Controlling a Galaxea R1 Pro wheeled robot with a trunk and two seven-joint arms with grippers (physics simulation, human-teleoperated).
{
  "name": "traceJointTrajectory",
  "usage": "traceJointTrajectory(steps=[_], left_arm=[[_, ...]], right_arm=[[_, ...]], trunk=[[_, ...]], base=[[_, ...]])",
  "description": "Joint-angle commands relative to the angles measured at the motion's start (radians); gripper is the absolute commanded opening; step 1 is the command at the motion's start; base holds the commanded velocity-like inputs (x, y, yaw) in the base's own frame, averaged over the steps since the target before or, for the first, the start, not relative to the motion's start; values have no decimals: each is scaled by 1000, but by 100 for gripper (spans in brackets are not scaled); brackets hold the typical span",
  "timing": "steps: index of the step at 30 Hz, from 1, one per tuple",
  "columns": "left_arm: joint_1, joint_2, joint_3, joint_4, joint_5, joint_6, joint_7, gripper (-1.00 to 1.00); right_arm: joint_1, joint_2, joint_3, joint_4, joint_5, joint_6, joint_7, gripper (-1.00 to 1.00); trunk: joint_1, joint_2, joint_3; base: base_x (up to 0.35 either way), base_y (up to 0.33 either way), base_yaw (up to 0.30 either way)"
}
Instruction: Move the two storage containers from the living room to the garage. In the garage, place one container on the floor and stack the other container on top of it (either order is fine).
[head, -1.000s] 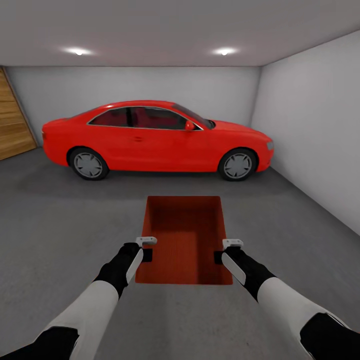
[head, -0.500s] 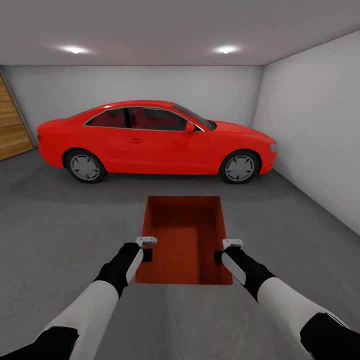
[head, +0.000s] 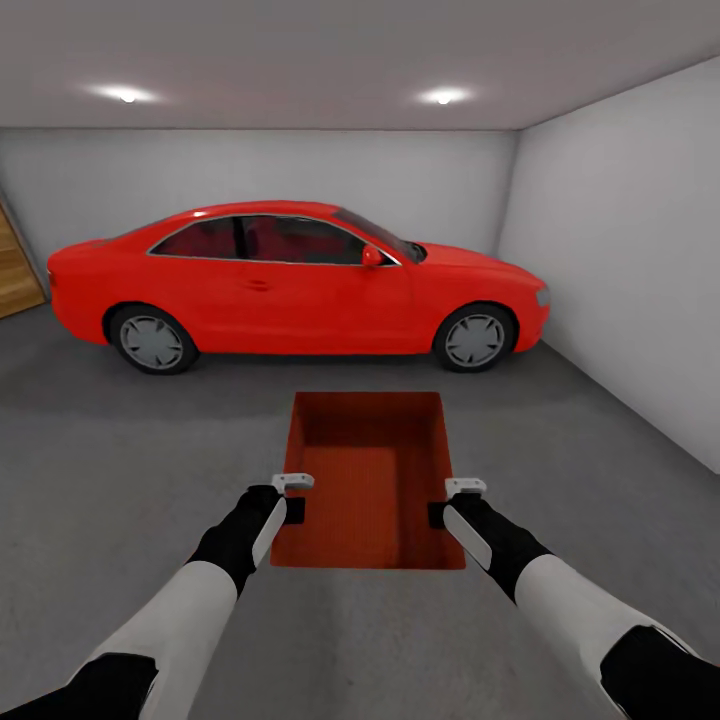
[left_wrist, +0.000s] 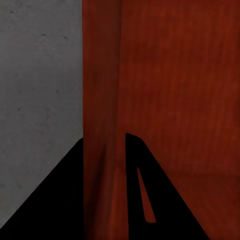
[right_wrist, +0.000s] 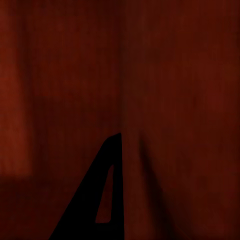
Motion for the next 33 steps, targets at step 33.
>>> traceJointTrajectory(steps=[33], left_arm=[[0,1,0,-1,-4,8,11,-100]], right_arm=[[-2,-55,-48,-2,49,-23,-15,-100]], trunk=[[1,-2,-2]], base=[[323,0,-271]])
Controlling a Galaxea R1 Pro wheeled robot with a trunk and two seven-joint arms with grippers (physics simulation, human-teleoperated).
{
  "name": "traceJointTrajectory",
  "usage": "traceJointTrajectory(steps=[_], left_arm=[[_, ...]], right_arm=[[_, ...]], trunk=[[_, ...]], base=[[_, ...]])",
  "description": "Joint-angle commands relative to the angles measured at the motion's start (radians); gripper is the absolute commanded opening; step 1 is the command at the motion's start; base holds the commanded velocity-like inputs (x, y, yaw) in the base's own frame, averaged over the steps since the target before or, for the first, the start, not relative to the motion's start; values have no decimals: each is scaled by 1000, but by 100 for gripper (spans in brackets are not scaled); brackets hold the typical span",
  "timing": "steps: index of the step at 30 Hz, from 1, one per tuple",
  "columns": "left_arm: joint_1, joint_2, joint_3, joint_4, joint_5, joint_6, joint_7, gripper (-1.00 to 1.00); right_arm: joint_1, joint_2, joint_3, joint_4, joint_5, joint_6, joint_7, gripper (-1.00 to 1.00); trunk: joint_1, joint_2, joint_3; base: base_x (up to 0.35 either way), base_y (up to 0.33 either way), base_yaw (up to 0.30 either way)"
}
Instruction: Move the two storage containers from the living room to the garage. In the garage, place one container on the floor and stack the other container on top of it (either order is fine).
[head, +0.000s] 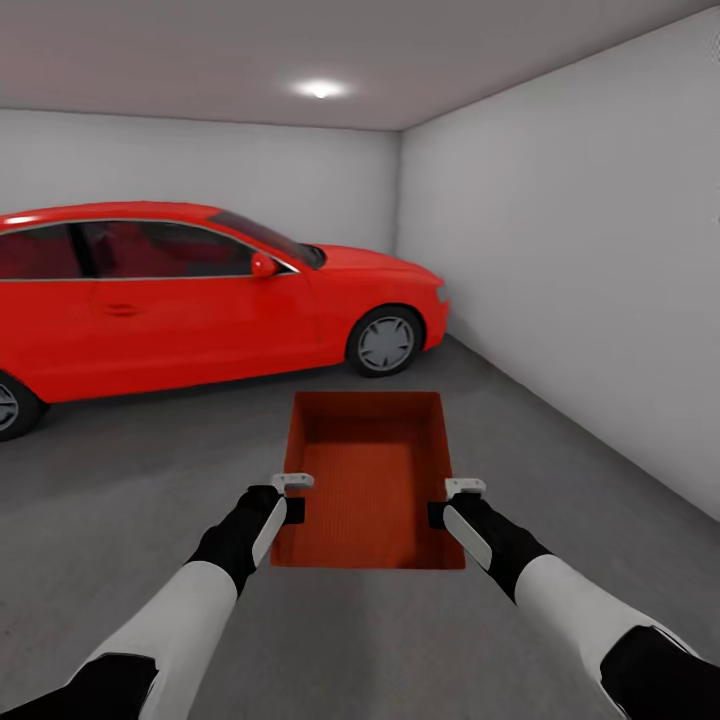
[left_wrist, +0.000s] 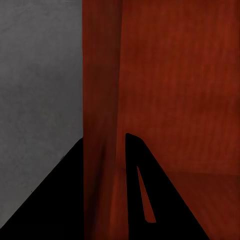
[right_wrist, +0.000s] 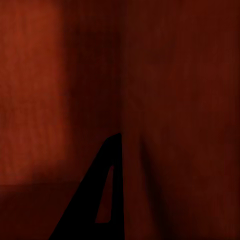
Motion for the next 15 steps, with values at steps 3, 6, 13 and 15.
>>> traceJointTrajectory(steps=[3,6,13,15], left_arm=[[0,1,0,-1,-4,8,11,-100],[0,1,0,-1,-4,8,11,-100],[0,1,0,-1,-4,8,11,-100],[0,1,0,0,-4,8,11,-100]], right_arm=[[-2,-55,-48,-2,49,-22,-14,-100],[-2,-55,-48,-2,49,-22,-14,-100],[-2,-56,-49,-2,49,-22,-14,-100],[-2,-56,-49,-2,49,-22,-14,-100]], trunk=[[1,-2,-2],[1,-2,-2],[1,-2,-2],[1,-2,-2]], base=[[323,0,-40],[323,0,-9],[323,0,-1],[323,0,0]])
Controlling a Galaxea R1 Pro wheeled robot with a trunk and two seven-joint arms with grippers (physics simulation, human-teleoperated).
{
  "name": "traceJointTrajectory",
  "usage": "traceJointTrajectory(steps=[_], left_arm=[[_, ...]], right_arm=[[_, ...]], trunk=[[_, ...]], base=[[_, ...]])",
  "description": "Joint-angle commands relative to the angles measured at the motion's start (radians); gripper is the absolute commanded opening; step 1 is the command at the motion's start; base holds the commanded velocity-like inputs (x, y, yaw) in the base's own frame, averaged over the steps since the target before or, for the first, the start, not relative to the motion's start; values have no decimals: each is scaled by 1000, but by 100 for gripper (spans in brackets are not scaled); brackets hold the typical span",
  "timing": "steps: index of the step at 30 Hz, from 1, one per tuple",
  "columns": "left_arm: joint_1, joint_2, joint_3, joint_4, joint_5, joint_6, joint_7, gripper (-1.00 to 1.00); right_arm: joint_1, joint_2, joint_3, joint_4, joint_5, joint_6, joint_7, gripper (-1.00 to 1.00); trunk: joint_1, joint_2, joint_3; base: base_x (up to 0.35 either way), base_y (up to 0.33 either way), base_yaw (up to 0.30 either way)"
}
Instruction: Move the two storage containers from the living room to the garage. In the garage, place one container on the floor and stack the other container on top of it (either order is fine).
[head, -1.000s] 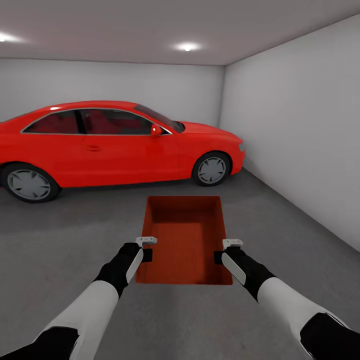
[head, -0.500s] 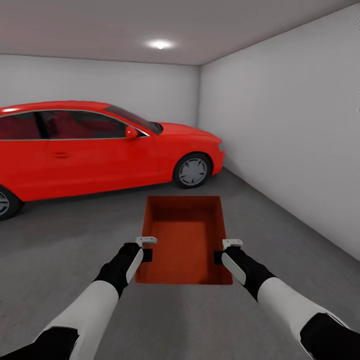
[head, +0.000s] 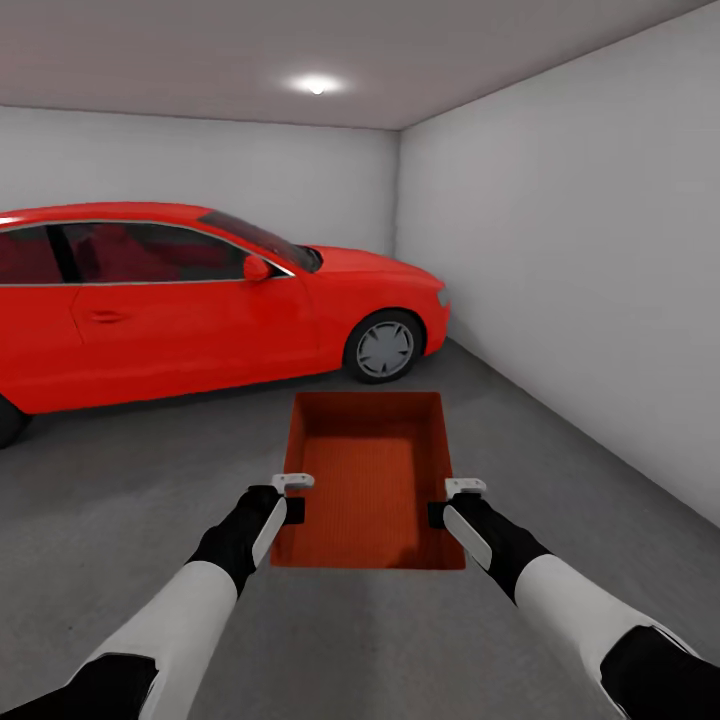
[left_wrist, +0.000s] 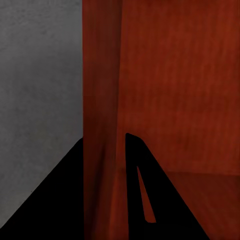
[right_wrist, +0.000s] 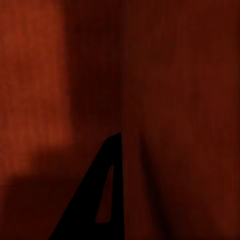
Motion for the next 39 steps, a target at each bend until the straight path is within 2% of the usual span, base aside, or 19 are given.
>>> traceJointTrajectory(steps=[1,10,25,39], left_arm=[[0,1,0,0,-4,8,11,-100],[0,0,0,0,-4,8,11,-100],[0,0,0,-1,-4,8,11,-100],[0,0,0,-2,-4,8,11,-100]], right_arm=[[-2,-56,-48,-2,48,-22,-14,-100],[-2,-55,-48,-2,48,-22,-16,-100],[-2,-55,-49,-2,48,-22,-16,-100],[-2,-55,-49,-2,48,-22,-16,-100]], trunk=[[1,-2,-2],[1,-2,-2],[1,-2,-2],[1,-2,-2]], base=[[323,0,0],[323,0,-36],[311,0,-274],[40,0,-285]])
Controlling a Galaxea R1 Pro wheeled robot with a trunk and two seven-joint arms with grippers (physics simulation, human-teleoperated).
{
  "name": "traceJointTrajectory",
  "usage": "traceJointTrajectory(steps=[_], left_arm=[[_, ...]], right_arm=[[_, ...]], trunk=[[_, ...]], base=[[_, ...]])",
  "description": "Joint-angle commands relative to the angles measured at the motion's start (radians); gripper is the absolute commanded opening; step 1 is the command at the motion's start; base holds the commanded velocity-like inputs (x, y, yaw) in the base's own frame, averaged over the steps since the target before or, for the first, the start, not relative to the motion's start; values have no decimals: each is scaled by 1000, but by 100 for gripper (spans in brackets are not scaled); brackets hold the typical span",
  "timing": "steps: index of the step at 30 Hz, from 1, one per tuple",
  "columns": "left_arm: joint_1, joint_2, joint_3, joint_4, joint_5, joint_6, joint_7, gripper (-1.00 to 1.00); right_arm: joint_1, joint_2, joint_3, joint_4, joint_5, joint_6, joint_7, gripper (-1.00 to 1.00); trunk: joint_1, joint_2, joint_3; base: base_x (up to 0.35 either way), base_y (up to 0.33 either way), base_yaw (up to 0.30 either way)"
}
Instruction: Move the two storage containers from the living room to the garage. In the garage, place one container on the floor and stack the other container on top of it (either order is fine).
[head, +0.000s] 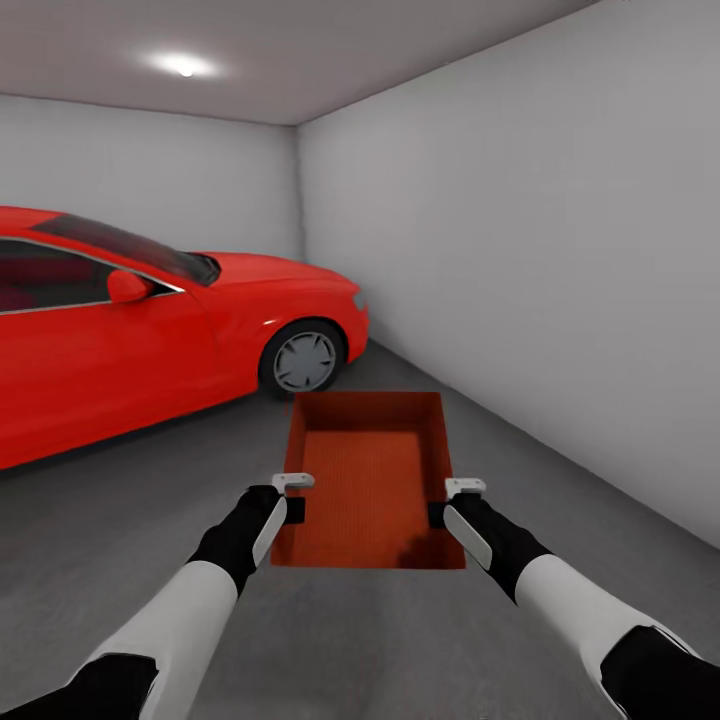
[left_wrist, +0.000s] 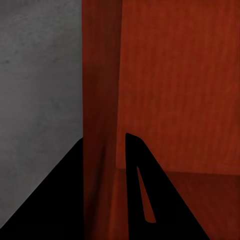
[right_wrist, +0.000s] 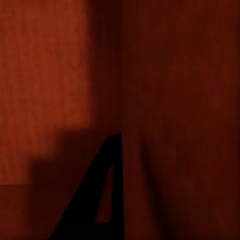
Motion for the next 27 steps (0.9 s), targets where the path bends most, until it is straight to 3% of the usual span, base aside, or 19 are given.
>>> traceJointTrajectory(steps=[1,27], left_arm=[[0,1,-1,0,-1,7,11,-100],[0,1,-1,0,-1,7,12,-100]], right_arm=[[-2,-54,-49,-3,47,-21,-19,-100],[-2,-55,-49,-3,47,-21,-19,-100]], trunk=[[1,-2,-2],[1,-2,-2]], base=[[0,0,-285],[0,0,-285]])
